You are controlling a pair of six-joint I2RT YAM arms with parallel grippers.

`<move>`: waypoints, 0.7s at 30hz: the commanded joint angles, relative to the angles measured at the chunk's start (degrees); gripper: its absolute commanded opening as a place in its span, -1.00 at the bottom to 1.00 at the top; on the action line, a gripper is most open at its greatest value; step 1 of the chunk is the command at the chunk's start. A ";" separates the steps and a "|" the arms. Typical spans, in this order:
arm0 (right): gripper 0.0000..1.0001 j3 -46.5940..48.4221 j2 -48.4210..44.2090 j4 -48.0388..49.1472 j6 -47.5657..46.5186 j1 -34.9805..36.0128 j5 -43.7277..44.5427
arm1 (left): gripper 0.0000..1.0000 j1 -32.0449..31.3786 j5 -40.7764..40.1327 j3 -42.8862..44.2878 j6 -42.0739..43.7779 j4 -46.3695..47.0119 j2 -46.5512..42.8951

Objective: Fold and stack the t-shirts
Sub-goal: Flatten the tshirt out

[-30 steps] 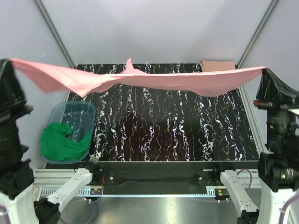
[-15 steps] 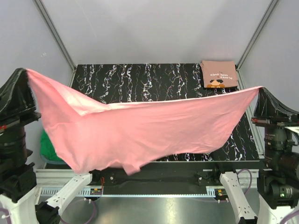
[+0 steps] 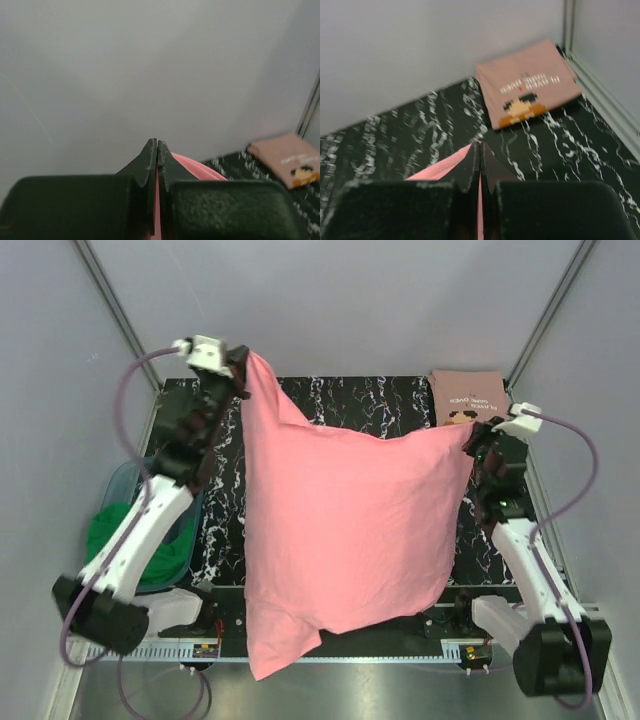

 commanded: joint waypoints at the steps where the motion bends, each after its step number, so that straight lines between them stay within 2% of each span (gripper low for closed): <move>1: -1.00 -0.61 8.39 16.57 0.64 -0.26 7.70 | -1.00 1.13 -3.81 -3.26 -1.26 10.67 11.99; 4: -1.00 2.45 18.76 21.06 -0.42 -0.26 7.45 | -1.00 3.67 -2.94 -0.56 -2.68 12.71 22.89; 10: -1.00 12.13 35.48 23.01 -2.97 -0.61 4.11 | -1.00 7.10 -1.89 6.83 -5.66 12.10 34.88; 13: -1.00 18.62 40.42 21.09 -3.32 -0.70 2.44 | -1.00 8.16 -0.74 12.02 -5.23 8.94 39.10; 21: -1.00 27.69 47.80 13.35 -2.09 -0.70 -0.03 | -1.00 10.01 2.33 22.74 -7.60 0.51 45.43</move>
